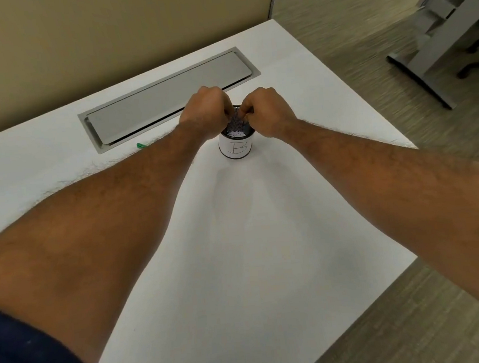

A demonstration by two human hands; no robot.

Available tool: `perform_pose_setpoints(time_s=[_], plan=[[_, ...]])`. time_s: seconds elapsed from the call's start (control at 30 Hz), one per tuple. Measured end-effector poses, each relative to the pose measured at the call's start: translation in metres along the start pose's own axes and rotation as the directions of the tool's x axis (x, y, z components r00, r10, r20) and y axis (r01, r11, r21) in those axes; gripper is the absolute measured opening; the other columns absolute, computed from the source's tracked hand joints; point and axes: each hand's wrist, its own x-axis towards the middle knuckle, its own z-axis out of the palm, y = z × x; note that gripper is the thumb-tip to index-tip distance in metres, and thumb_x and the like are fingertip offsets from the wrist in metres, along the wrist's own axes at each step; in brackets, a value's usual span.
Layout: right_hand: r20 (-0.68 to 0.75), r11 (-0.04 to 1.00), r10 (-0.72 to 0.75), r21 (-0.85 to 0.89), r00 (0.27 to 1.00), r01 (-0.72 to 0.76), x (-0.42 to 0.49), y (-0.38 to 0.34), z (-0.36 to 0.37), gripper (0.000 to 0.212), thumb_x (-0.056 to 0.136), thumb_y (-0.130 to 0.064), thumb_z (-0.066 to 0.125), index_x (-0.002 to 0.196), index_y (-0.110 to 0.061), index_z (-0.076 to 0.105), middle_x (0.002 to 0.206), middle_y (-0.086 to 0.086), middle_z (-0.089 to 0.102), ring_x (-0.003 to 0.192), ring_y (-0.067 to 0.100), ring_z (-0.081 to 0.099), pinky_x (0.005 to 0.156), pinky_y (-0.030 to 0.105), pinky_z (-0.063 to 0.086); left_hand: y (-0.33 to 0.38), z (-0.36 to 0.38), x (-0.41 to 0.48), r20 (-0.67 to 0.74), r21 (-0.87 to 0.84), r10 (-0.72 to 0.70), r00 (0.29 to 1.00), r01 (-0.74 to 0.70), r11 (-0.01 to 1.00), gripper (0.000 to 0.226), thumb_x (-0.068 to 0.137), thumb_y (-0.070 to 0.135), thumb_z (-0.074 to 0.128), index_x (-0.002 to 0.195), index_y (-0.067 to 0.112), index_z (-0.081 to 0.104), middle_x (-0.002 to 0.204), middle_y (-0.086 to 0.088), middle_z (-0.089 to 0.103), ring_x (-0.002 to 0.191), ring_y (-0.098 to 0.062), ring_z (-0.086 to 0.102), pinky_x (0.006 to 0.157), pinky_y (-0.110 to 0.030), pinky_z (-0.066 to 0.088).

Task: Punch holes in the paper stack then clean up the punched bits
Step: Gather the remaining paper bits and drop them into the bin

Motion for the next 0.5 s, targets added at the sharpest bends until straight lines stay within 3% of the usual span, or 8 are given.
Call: perform_pose_setpoints(time_s=[0.17, 0.3, 0.4, 0.5], plan=[[-0.009, 1.000, -0.004, -0.019, 1.000, 0.004, 0.000, 0.000, -0.003, 0.024, 0.081, -0.006, 0.060, 0.096, -0.015, 0.076, 0.098, 0.007, 0.074, 0.091, 0.027, 0.066, 0.081, 0.040, 0.057, 0.002, 0.001, 0.002, 0.005, 0.063, 0.025, 1.000, -0.025, 0.998, 0.020, 0.085, 0.017, 0.072, 0.105, 0.016, 0.076, 0.104, -0.010, 0.072, 0.098, -0.028, 0.064, 0.078, -0.038, 0.054], [0.018, 0.999, -0.012, -0.039, 1.000, 0.013, 0.000, 0.002, -0.005, 0.033, 0.080, -0.001, 0.053, 0.100, -0.015, 0.075, 0.101, 0.010, 0.074, 0.092, 0.030, 0.066, 0.082, 0.040, 0.057, 0.004, 0.002, 0.002, 0.024, 0.093, 0.055, 0.998, -0.058, 0.994, 0.022, 0.089, 0.010, 0.065, 0.107, 0.015, 0.075, 0.106, -0.011, 0.071, 0.095, -0.029, 0.064, 0.069, -0.033, 0.044], [0.025, 0.999, -0.013, -0.032, 1.000, 0.013, -0.002, 0.007, -0.004, 0.034, 0.081, 0.000, 0.054, 0.102, -0.017, 0.075, 0.104, 0.007, 0.074, 0.094, 0.028, 0.066, 0.084, 0.040, 0.056, 0.003, -0.002, 0.002, 0.071, 0.138, 0.082, 0.994, -0.092, 0.986, 0.038, 0.087, 0.002, 0.058, 0.112, 0.025, 0.074, 0.112, -0.007, 0.070, 0.096, -0.030, 0.062, 0.068, -0.034, 0.042], [0.003, 1.000, -0.016, 0.026, 1.000, 0.016, -0.004, 0.009, -0.006, 0.031, 0.083, 0.001, 0.055, 0.101, -0.016, 0.075, 0.104, 0.005, 0.075, 0.095, 0.024, 0.067, 0.086, 0.038, 0.056, 0.000, -0.008, 0.001, 0.103, 0.080, 0.091, 0.991, -0.099, 0.992, 0.043, 0.086, 0.001, 0.053, 0.113, 0.027, 0.073, 0.114, -0.004, 0.071, 0.102, -0.028, 0.062, 0.073, -0.034, 0.048]])
